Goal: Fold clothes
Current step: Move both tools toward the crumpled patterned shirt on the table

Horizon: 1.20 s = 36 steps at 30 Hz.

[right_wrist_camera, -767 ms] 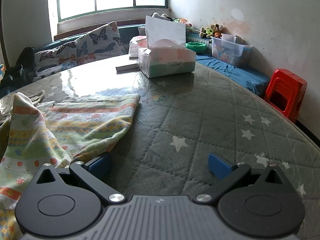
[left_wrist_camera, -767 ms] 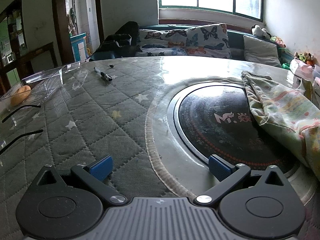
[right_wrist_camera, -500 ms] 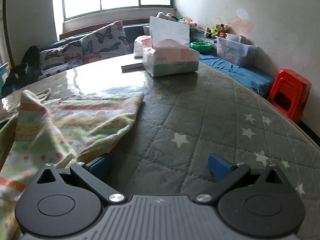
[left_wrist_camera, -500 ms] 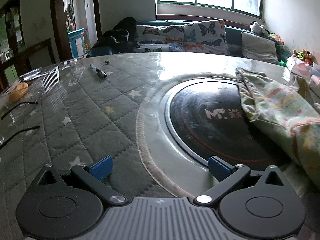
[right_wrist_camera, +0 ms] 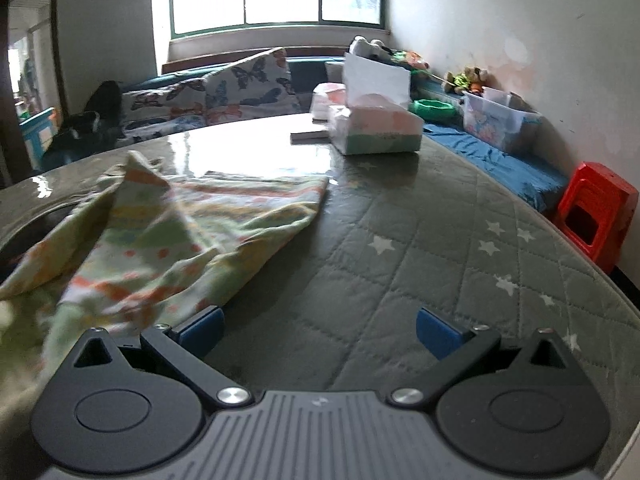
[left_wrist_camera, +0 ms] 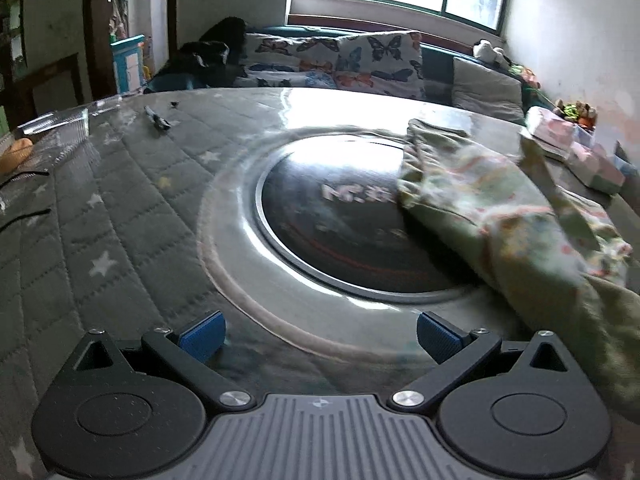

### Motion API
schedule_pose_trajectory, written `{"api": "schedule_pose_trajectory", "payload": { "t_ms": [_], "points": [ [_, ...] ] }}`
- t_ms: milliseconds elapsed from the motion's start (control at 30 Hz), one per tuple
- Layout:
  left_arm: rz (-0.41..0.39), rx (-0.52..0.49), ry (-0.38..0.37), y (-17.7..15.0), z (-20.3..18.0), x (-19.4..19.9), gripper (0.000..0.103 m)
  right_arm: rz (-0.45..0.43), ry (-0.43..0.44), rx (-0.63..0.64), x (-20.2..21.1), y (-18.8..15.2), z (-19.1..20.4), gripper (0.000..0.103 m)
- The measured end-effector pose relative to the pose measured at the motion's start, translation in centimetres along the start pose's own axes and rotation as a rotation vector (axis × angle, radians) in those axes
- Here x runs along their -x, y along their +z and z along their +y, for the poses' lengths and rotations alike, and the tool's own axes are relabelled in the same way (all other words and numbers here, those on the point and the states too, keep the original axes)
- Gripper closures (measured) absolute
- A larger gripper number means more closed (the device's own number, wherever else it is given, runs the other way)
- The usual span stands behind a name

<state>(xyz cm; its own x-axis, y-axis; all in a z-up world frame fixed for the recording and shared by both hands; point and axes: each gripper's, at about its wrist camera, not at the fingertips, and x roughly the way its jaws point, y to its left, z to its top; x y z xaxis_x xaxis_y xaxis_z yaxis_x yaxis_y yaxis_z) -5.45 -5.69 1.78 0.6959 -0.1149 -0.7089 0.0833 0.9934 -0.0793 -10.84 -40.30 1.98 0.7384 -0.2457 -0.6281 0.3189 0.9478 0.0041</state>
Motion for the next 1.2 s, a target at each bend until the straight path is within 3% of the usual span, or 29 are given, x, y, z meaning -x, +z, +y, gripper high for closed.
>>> {"api": "schedule_pose_trajectory", "payload": {
  "t_ms": [267, 500, 1200],
  "points": [
    [0.018, -0.066, -0.037, -1.4, -3.0, 1.3, 0.0, -0.011, 0.058, 0.05, 2.9, -1.6, 1.6, 0.0],
    [0.017, -0.117, -0.062, -2.4, -5.0, 2.7, 0.0, 0.036, 0.074, 0.066, 4.1, -2.5, 2.5, 0.0],
    [0.045, -0.203, -0.047, -4.0, -7.5, 3.9, 0.0, 0.074, 0.102, 0.099, 6.2, -4.0, 3.7, 0.0]
  ]
}}
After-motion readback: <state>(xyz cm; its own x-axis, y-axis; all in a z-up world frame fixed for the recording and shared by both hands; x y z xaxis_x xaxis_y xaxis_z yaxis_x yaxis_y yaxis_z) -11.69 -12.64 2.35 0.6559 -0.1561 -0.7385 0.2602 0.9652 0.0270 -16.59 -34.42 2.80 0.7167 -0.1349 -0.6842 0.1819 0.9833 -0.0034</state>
